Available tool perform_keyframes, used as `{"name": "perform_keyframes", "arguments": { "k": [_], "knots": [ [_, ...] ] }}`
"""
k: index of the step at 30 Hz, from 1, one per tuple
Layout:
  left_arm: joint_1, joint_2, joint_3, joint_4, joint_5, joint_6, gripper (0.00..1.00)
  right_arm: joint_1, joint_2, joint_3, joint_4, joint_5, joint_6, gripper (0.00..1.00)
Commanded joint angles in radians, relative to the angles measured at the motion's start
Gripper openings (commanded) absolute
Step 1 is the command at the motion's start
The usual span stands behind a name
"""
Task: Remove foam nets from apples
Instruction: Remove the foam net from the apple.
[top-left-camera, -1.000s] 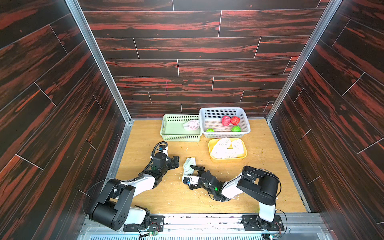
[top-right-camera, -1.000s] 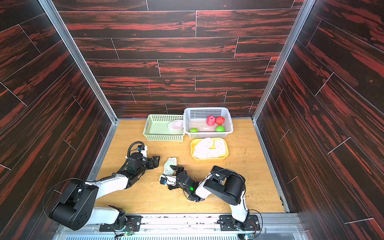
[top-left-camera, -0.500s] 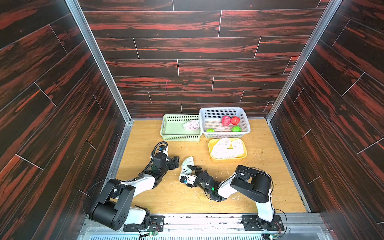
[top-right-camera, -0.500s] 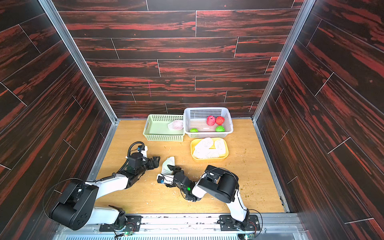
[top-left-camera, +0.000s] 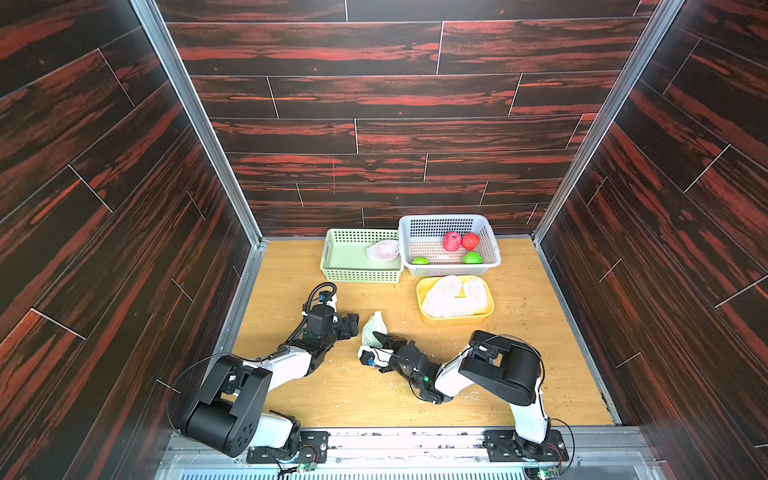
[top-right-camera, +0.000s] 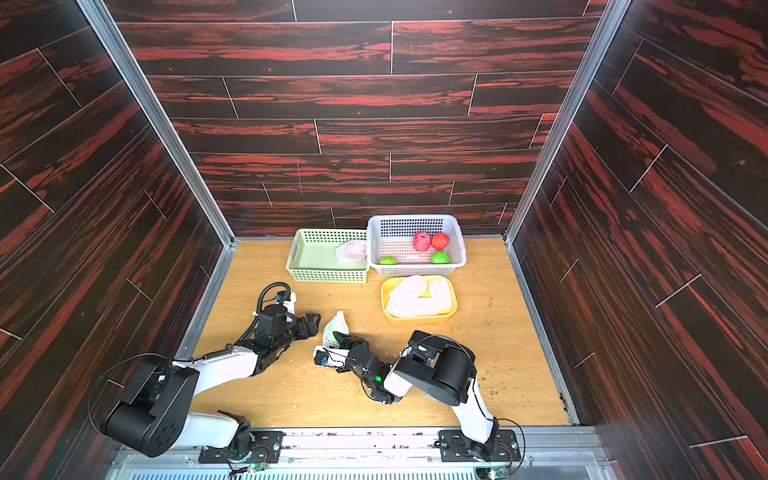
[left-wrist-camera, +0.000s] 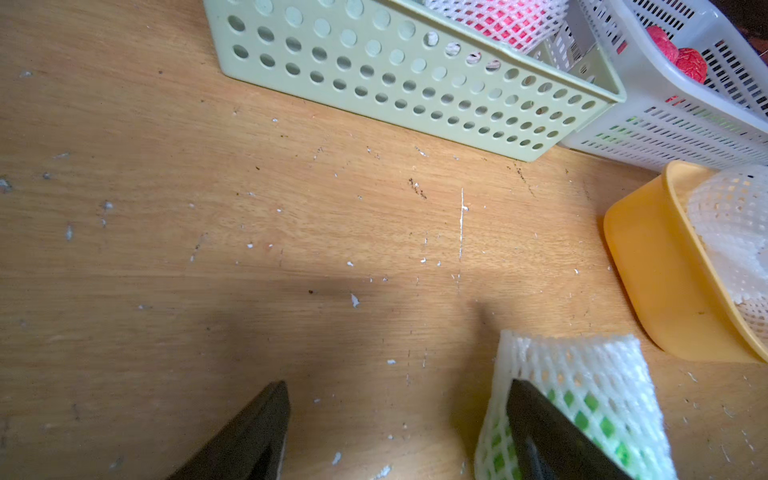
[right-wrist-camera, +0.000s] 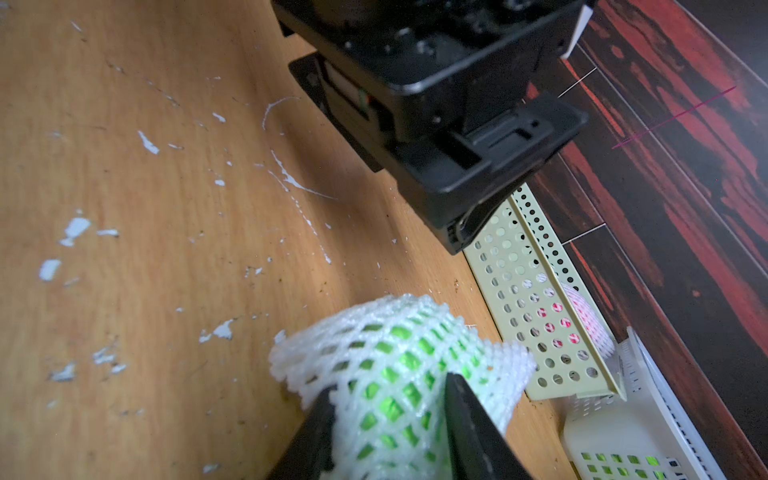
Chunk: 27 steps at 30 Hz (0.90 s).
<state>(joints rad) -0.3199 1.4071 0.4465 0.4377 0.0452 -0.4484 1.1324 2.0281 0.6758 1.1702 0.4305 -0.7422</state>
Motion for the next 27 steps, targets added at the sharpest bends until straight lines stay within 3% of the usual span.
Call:
{"name": "perform_keyframes", "arguments": {
  "k": [1, 3, 8, 18, 22, 27],
  "knots": [
    [0.005, 0.010, 0.026, -0.014, -0.004, 0.004, 0.87, 0.003, 0.026, -0.015, -0.009, 0.003, 0.008, 0.54],
    [0.005, 0.008, 0.032, -0.021, 0.004, 0.002, 0.87, 0.003, 0.015, -0.032, 0.028, 0.016, 0.005, 0.71],
    [0.005, -0.030, 0.022, -0.025, 0.008, 0.000, 0.87, 0.018, -0.051, -0.083, 0.061, 0.013, -0.023, 0.83],
    [0.005, -0.043, 0.018, -0.036, 0.000, 0.002, 0.88, 0.062, -0.352, -0.126, -0.251, -0.054, 0.065, 0.89],
    [0.005, -0.040, 0.012, -0.023, -0.009, 0.000, 0.88, 0.081, -0.343, -0.165, -0.256, -0.033, 0.035, 0.90],
    [0.005, -0.020, 0.026, -0.023, 0.001, 0.005, 0.88, 0.103, -0.235, -0.189, -0.088, 0.022, -0.036, 0.91]
  ]
}}
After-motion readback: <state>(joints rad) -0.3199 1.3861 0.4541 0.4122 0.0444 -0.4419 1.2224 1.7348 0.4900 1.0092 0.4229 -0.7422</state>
